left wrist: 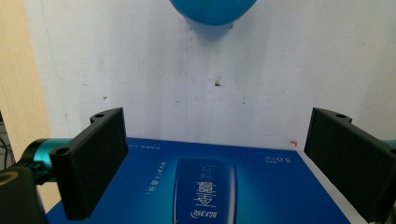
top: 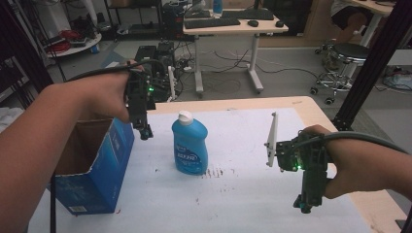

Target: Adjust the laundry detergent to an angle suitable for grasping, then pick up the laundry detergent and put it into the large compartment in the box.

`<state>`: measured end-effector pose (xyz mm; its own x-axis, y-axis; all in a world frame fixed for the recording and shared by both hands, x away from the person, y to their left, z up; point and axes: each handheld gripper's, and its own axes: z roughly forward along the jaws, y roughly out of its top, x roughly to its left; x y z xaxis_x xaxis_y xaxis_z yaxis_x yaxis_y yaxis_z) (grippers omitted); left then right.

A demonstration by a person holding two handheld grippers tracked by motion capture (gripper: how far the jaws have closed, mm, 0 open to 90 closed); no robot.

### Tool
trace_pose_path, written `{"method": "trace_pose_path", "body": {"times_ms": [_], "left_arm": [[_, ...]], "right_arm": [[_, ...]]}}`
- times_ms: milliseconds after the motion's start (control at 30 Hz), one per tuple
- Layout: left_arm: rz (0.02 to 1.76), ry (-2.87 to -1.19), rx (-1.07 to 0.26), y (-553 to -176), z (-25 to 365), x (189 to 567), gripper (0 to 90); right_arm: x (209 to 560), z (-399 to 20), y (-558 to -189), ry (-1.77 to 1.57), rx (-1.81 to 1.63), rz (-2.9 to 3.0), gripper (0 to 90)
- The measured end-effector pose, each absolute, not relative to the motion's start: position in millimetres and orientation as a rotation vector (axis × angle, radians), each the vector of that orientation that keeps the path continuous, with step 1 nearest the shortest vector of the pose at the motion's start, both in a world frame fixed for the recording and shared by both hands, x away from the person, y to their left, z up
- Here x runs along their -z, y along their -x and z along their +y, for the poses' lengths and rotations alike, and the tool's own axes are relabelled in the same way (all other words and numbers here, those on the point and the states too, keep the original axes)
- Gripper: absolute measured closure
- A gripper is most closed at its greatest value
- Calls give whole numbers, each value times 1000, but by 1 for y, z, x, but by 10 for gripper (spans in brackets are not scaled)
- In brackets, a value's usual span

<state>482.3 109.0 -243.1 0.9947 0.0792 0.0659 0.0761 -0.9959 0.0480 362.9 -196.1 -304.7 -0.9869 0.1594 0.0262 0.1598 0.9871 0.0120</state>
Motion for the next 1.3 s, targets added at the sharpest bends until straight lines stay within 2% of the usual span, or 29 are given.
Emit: {"method": "trace_pose_path", "body": {"times_ms": [300,1000,1300], "left_arm": [[175,-3078,-117,-482,114,241,61],[108,-3093,-96,-482,106,244,61],[45,-3079,-135,-481,94,227,61]], "right_arm": [[303,-200,-363,231,30,-3112,115],[295,-201,-361,259,57,-3121,115],[293,-204,-360,261,67,-3131,115]]}}
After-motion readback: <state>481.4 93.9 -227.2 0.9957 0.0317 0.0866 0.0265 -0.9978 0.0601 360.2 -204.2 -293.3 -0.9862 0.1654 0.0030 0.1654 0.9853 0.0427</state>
